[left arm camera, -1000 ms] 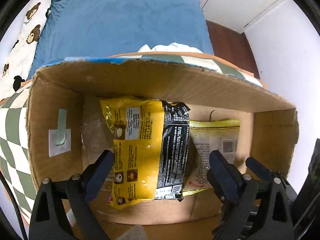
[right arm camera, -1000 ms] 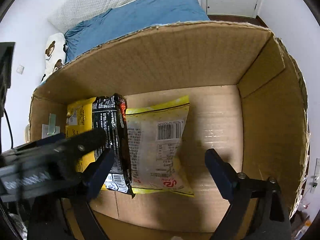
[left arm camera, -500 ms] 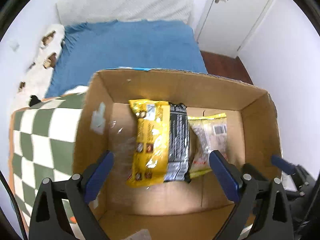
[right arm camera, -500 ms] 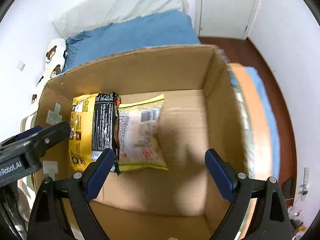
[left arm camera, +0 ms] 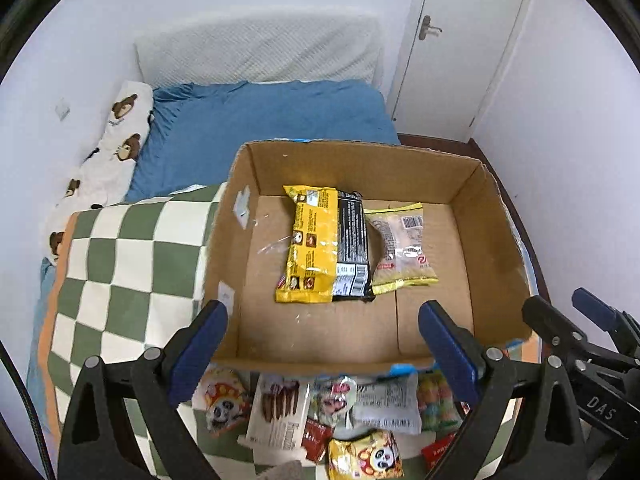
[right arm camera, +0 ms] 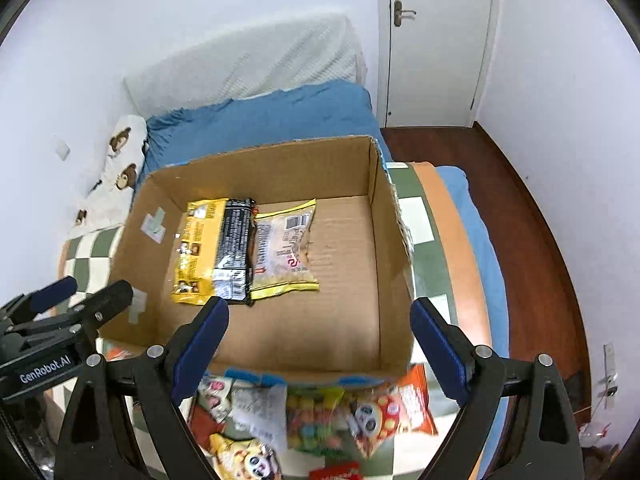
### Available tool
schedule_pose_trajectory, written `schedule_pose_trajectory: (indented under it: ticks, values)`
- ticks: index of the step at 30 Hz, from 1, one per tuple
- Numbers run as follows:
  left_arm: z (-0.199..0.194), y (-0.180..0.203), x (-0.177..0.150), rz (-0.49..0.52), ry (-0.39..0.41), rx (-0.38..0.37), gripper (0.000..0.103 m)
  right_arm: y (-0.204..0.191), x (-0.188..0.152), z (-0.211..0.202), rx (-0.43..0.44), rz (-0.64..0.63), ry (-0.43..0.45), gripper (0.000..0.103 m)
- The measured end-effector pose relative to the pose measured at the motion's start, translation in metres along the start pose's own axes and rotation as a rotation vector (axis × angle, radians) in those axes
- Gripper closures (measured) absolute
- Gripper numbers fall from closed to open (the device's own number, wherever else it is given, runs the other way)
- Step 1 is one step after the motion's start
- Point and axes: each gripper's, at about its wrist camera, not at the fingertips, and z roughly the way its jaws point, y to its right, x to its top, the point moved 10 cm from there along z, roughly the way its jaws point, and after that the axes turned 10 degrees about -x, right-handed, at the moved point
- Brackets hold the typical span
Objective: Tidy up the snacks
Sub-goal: 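Grasp the white Franzzi cookie pack with left tool while right tool grasps the red spicy packet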
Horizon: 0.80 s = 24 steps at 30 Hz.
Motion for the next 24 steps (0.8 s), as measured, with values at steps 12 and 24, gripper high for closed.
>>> schedule_pose_trajectory:
  ticks: [12,24]
  values:
    - [-0.010,-0.051,-0.108,-0.106,-0.153,0.087,0.005,-0.001,-0.096,-0.013,0.133,0.048,-0.198,0.009]
    - [0.086,-0.077,-0.168,-0.133,-0.451,0.116,0.005,0.021,-0.223,0.066,0.103,0.091,-0.502,0.009]
